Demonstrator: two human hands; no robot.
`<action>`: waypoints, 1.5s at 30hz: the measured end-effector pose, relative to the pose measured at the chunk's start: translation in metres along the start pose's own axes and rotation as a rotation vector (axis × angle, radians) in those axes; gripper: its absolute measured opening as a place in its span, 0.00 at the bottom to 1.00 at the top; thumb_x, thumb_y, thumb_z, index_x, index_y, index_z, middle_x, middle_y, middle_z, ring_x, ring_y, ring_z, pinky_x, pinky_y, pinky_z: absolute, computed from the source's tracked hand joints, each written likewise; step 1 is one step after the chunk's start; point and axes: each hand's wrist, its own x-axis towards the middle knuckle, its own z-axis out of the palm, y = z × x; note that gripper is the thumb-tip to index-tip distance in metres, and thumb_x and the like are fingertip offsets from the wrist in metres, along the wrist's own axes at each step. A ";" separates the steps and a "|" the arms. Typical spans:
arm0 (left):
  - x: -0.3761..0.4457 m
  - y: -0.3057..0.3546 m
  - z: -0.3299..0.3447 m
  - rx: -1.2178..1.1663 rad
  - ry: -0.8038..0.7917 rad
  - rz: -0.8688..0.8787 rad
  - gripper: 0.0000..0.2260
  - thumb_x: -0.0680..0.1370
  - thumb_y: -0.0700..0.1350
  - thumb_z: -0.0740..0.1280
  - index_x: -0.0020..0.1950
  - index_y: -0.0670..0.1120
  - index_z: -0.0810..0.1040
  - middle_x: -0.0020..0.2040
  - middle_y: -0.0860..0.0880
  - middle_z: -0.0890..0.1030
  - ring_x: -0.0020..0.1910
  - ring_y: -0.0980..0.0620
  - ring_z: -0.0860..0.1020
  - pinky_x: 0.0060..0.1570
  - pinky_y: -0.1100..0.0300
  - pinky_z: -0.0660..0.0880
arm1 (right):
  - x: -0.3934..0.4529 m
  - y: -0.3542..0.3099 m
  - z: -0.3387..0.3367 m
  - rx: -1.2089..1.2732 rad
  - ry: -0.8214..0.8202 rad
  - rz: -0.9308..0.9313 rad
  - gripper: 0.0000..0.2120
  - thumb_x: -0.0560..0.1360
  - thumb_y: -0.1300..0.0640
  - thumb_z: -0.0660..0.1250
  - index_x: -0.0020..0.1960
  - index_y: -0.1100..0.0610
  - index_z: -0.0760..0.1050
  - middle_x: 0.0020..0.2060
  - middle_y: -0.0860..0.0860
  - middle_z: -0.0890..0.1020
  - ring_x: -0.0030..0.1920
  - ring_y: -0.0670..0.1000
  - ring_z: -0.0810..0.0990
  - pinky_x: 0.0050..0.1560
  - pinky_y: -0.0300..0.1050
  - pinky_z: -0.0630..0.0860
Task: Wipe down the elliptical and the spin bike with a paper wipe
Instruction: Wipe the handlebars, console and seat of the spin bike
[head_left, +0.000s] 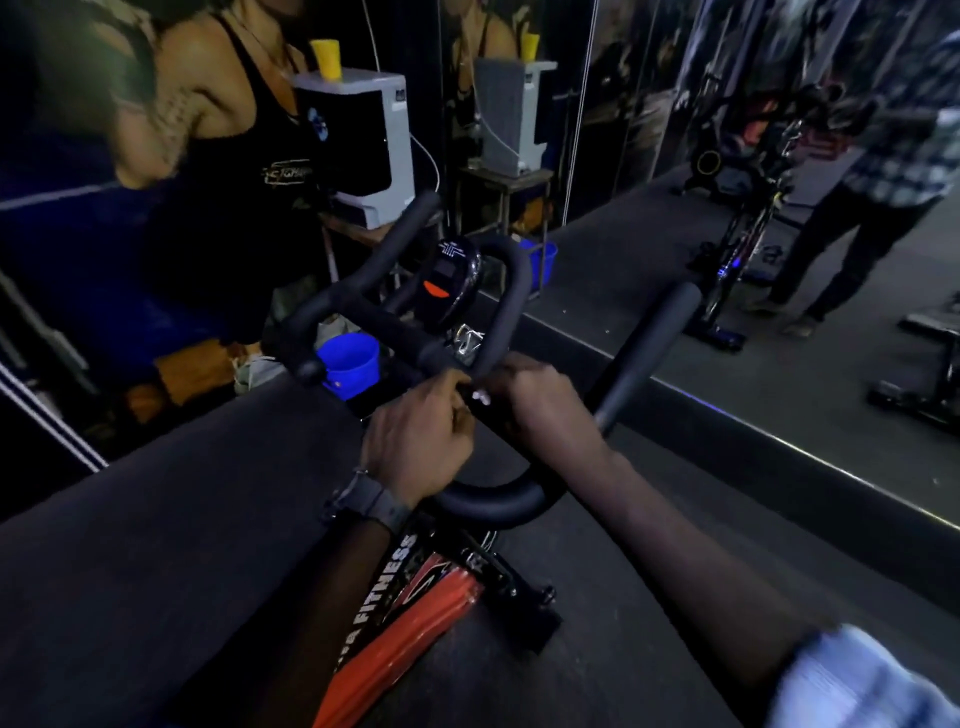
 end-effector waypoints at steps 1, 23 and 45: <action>0.000 0.000 0.000 0.002 0.000 0.004 0.16 0.76 0.47 0.65 0.63 0.54 0.73 0.53 0.51 0.83 0.54 0.45 0.80 0.45 0.54 0.73 | -0.009 0.005 -0.003 0.019 -0.008 0.002 0.10 0.77 0.49 0.65 0.57 0.49 0.77 0.52 0.50 0.77 0.50 0.56 0.81 0.45 0.49 0.78; 0.005 0.001 0.007 0.117 0.022 0.139 0.11 0.76 0.45 0.65 0.57 0.48 0.77 0.50 0.50 0.80 0.54 0.46 0.74 0.47 0.52 0.73 | -0.017 -0.002 0.000 -0.056 0.019 -0.018 0.10 0.76 0.60 0.63 0.57 0.56 0.74 0.51 0.56 0.76 0.45 0.62 0.81 0.41 0.55 0.79; 0.003 0.049 0.039 0.095 0.025 0.349 0.11 0.77 0.49 0.60 0.40 0.47 0.79 0.40 0.48 0.75 0.43 0.46 0.74 0.43 0.51 0.72 | -0.062 0.105 -0.024 -0.052 0.458 -0.114 0.08 0.76 0.48 0.65 0.51 0.49 0.81 0.47 0.47 0.79 0.50 0.48 0.77 0.52 0.41 0.71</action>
